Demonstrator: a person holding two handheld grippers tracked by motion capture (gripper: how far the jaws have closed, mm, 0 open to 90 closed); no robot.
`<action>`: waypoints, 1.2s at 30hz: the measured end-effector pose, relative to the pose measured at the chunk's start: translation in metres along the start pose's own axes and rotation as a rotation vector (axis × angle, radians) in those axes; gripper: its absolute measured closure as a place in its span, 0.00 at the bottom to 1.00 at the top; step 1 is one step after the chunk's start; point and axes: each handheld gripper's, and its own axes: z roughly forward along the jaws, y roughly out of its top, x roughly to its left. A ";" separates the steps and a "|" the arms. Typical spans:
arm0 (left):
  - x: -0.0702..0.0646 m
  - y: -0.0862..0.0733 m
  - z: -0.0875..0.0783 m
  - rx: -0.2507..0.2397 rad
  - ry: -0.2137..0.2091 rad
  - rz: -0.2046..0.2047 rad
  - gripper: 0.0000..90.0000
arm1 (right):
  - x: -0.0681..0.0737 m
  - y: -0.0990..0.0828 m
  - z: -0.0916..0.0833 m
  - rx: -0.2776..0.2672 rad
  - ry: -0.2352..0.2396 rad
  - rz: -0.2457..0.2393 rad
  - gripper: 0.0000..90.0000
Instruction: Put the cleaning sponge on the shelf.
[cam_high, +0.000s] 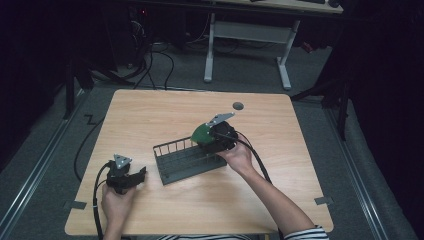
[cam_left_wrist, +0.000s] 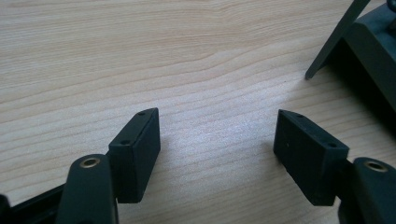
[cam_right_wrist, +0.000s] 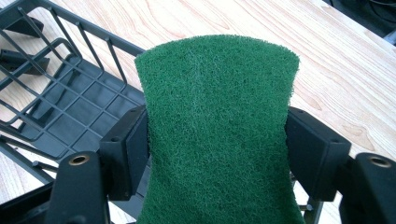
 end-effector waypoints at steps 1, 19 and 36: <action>0.000 0.000 0.000 0.000 0.000 0.000 0.36 | 0.000 0.000 0.000 0.004 -0.001 -0.001 0.32; 0.000 0.000 0.000 0.000 0.000 0.000 0.36 | 0.006 -0.004 0.002 0.030 -0.021 -0.029 0.32; 0.000 0.000 0.000 0.000 -0.002 0.001 0.36 | 0.006 -0.013 0.003 0.041 0.015 0.007 0.29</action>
